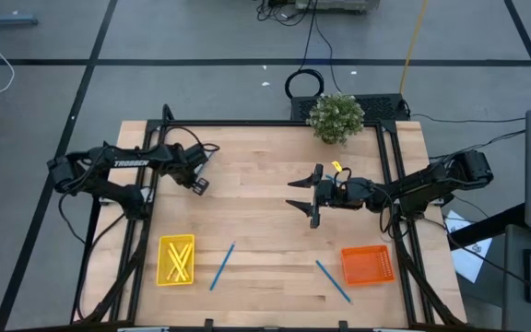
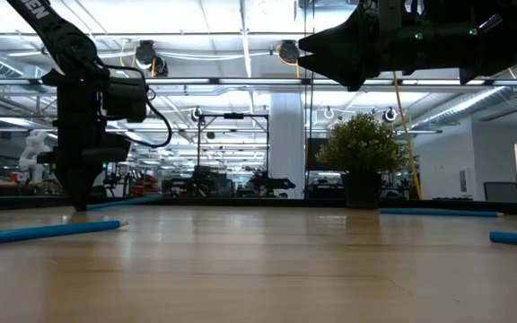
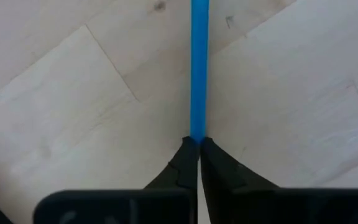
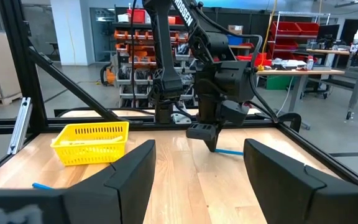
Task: Sort pens & pencils
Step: Put the top left blue pencil into the orange bin
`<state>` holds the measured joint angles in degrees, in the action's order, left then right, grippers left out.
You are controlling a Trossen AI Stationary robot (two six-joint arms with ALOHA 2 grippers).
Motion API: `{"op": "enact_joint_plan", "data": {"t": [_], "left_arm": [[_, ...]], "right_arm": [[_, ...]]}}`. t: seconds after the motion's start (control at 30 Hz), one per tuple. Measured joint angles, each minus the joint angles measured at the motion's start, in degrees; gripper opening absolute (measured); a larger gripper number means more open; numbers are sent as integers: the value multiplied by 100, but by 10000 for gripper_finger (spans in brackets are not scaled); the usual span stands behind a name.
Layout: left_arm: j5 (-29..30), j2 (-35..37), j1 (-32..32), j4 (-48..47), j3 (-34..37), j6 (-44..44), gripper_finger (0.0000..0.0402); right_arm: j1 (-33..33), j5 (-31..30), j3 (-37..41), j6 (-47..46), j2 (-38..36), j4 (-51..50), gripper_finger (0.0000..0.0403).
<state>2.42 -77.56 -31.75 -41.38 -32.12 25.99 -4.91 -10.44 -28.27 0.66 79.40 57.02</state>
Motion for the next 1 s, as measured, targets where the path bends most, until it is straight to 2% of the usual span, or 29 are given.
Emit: {"op": "enact_joint_plan", "data": {"t": [0.4, 0.77, 1.0], "left_arm": [[-41, 238, 66, -372, -111, -220, 0], [-22, 825, 361, -173, -209, -292, 0], [0, 1669, 820, 868, -209, -457, 0]], "right_arm": [[0, -2, 0, -2, 0, -26, 232], [0, -2, 0, -2, 0, -29, 232], [0, 0, 0, -2, 0, -50, 232]]}}
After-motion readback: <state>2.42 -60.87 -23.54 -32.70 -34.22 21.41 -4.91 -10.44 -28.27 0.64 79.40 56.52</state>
